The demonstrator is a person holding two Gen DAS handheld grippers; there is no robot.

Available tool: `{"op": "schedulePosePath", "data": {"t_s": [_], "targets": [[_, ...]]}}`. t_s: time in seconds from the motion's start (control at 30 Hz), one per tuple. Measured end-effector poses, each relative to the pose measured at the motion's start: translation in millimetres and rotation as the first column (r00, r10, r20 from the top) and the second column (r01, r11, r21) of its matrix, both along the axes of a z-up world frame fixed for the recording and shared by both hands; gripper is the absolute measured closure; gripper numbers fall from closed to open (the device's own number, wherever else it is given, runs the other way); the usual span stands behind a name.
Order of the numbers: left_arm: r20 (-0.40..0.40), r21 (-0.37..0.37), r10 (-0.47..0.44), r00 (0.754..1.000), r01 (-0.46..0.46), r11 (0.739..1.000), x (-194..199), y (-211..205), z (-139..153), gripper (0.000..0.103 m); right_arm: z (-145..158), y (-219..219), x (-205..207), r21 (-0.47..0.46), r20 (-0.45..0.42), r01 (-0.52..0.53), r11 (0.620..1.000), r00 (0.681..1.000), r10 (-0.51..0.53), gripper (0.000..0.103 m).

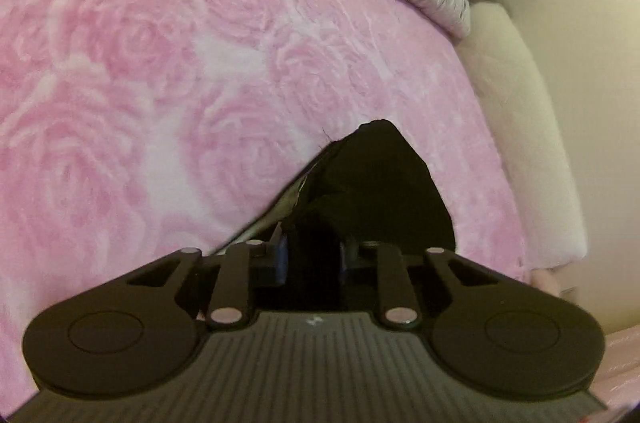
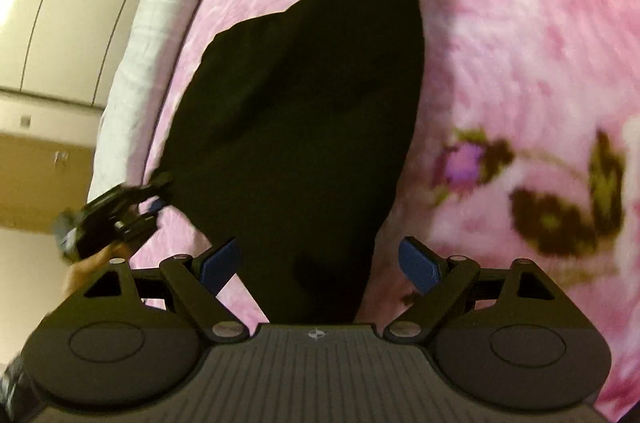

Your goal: Fold clothes

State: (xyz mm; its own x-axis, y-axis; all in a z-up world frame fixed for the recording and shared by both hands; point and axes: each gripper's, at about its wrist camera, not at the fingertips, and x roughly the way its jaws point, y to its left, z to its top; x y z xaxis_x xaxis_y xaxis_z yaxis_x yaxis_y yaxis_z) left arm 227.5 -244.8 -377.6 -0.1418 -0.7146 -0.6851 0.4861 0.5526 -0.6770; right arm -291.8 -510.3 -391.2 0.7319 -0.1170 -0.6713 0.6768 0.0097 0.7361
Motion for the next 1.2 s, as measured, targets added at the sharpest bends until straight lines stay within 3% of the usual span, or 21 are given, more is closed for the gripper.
{"op": "schedulePosePath", "data": {"t_s": [0.07, 0.13, 0.2, 0.23, 0.27, 0.33, 0.43, 0.47, 0.53, 0.6, 0.73, 0.9, 0.97, 1.07, 1.1, 1.17, 1.2], "targets": [[-0.039, 0.013, 0.018, 0.999, -0.018, 1.0, 3.6, 1.6, -12.7, 0.085, -7.6, 1.9, 8.2, 0.026, 0.008, 0.019, 0.999, 1.0, -0.019, 0.015], [-0.052, 0.029, 0.021, 0.998, -0.019, 0.999, 6.6, -2.1, -19.2, 0.085, -14.3, 2.9, 18.0, 0.039, -0.002, 0.027, 0.999, 1.0, -0.027, 0.024], [-0.051, 0.036, 0.006, 0.999, -0.004, 0.999, 4.8, -4.7, -15.5, 0.085, -18.8, 1.2, 25.9, 0.037, -0.038, 0.029, 0.999, 0.999, -0.028, 0.062], [-0.044, 0.034, -0.011, 0.999, 0.013, 0.999, 1.4, -4.2, -9.4, 0.086, -20.6, -0.7, 25.2, 0.044, -0.049, 0.042, 0.998, 0.998, -0.039, 0.073], [-0.037, 0.032, -0.029, 0.999, 0.03, 0.999, -2.0, -3.8, -3.4, 0.086, -19.4, -1.9, 21.7, 0.043, -0.054, 0.044, 0.998, 0.998, -0.041, 0.092], [-0.031, 0.04, -0.051, 0.998, 0.052, 0.998, -6.0, -0.4, -1.0, 0.086, -14.5, -3.8, 11.9, 0.036, -0.058, 0.039, 0.999, 0.998, -0.037, 0.096], [-0.041, 0.075, -0.056, 0.998, 0.059, 0.995, -2.5, 7.2, -22.1, 0.083, -15.0, -5.2, 7.3, 0.029, -0.071, 0.021, 0.999, 0.997, -0.018, 0.098], [-0.047, 0.084, -0.054, 0.997, 0.058, 0.995, 1.6, 6.6, -31.7, 0.082, -17.2, -5.3, 10.1, 0.027, -0.072, 0.016, 1.0, 0.997, -0.014, 0.098], [-0.059, 0.094, -0.057, 0.997, 0.063, 0.994, 8.2, 2.2, -37.8, 0.079, -19.1, -5.8, 18.4, 0.009, -0.081, -0.016, 1.0, 0.997, 0.017, 0.089], [-0.039, 0.117, -0.083, 0.996, 0.087, 0.989, 11.6, -0.9, -33.1, 0.069, -17.5, -5.7, 21.1, -0.002, -0.088, -0.022, 1.0, 0.996, 0.022, 0.064], [0.032, 0.172, -0.133, 0.991, 0.126, 0.977, 13.2, -4.9, -24.6, 0.041, -14.7, -7.5, 20.3, -0.021, -0.076, -0.007, 1.0, 0.997, 0.005, 0.05], [-0.038, 0.172, -0.091, 0.995, 0.096, 0.98, 16.1, 0.6, -40.2, 0.039, -18.1, -17.6, 25.3, -0.058, -0.023, 0.036, 0.998, 0.999, -0.037, 0.036], [-0.072, 0.159, -0.056, 0.996, 0.067, 0.985, 16.3, 2.2, -49.5, 0.033, -22.9, -26.5, 28.7, -0.063, 0.006, 0.06, 0.996, 0.998, -0.059, 0.028], [-0.119, 0.134, 0.009, 0.993, 0.007, 0.991, 16.0, 3.0, -57.1, 0.034, -29.9, -35.0, 28.7, -0.061, 0.051, 0.107, 0.992, 0.993, -0.104, 0.026], [-0.134, 0.122, 0.021, 0.991, -0.004, 0.993, 15.0, 2.6, -57.7, 0.039, -32.2, -37.3, 29.2, -0.058, 0.068, 0.125, 0.991, 0.99, -0.121, 0.022], [-0.157, 0.106, 0.039, 0.987, -0.023, 0.994, 12.7, 2.9, -58.0, 0.061, -34.2, -42.6, 32.0, -0.063, 0.084, 0.14, 0.988, 0.987, -0.134, 0.021], [-0.156, 0.095, 0.039, 0.987, -0.024, 0.995, 10.8, 4.0, -55.0, 0.065, -33.2, -46.6, 31.4, -0.075, 0.082, 0.135, 0.988, 0.988, -0.129, 0.021]]}}
